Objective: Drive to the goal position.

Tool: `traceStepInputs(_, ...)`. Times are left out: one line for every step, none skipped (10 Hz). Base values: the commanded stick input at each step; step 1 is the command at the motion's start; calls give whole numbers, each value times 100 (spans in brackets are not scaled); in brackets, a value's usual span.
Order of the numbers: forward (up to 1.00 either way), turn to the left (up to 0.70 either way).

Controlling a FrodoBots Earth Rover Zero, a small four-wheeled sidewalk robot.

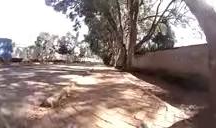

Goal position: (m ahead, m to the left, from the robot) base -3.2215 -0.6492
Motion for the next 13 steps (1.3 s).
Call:
traceStepInputs(0, -100)
traceStepInputs(0, -100)
traceStepInputs(0, -100)
traceStepInputs(0, -100)
traceStepInputs(0, -100)
traceStepInputs(0, -100)
traceStepInputs(0, -100)
traceStepInputs(0, -100)
traceStepInputs(0, -100)
traceStepInputs(0, -100)
traceStepInputs(0, -100)
traceStepInputs(0, -100)
traceStepInputs(0, -100)
